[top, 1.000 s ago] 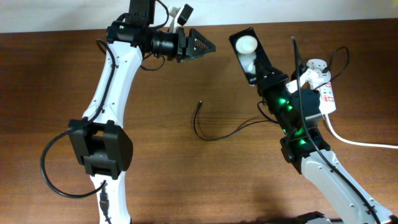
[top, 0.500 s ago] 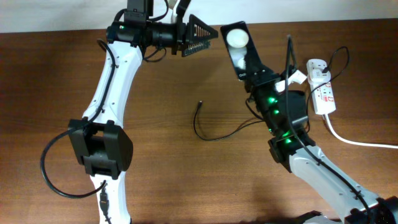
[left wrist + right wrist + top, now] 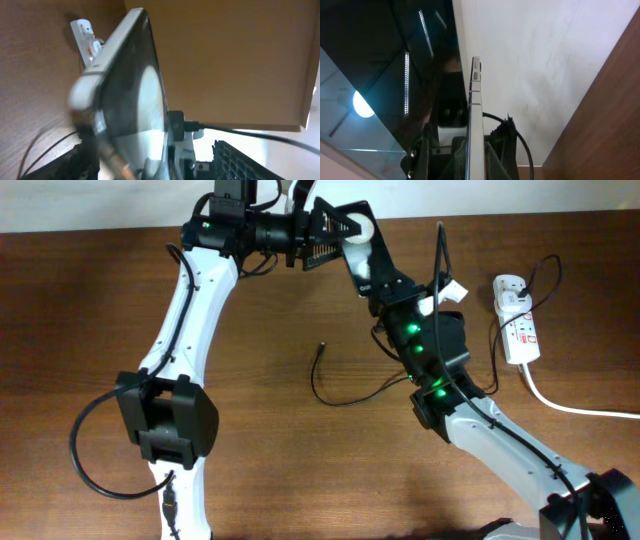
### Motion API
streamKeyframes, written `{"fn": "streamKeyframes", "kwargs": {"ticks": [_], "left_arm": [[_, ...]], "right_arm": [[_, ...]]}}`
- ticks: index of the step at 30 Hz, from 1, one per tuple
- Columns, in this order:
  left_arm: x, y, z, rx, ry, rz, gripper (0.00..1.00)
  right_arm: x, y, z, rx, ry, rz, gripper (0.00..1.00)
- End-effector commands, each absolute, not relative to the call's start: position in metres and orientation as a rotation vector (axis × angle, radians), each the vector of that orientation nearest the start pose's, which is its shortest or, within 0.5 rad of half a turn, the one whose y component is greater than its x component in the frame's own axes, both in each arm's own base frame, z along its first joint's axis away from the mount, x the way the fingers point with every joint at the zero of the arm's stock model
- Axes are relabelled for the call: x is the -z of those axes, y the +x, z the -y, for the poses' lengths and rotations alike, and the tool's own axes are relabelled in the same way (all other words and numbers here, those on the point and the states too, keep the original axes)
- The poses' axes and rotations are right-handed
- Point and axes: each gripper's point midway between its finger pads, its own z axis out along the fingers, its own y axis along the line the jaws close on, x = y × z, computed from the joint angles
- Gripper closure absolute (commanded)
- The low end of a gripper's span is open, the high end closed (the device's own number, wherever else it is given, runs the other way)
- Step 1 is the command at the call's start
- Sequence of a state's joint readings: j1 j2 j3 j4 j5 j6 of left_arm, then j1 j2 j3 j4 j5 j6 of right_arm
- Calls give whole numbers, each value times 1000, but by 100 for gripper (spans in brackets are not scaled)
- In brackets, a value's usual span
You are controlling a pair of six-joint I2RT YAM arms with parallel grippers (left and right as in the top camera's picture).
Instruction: Plug charger to phone and switch on socket
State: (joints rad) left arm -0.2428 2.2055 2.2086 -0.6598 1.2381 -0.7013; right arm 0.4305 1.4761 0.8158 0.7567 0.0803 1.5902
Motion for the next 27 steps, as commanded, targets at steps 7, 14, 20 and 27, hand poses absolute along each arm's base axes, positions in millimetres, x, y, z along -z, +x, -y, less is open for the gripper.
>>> {"fn": "streamKeyframes", "kwargs": {"ticks": [7, 14, 20, 27], "left_arm": [[-312, 482, 286, 1832, 161, -2298, 41], [-309, 482, 296, 1797, 155, -2309, 49], [-308, 479, 303, 1795, 166, -2315, 55], [-308, 479, 303, 1792, 163, -2316, 73]], "right_arm": [[-318, 430, -197, -1575, 958, -1324, 96], [-313, 431, -197, -1601, 1012, -1327, 96], [-313, 432, -193, -1616, 1069, -1294, 96], [-312, 433, -191, -1606, 1079, -1289, 96]]}}
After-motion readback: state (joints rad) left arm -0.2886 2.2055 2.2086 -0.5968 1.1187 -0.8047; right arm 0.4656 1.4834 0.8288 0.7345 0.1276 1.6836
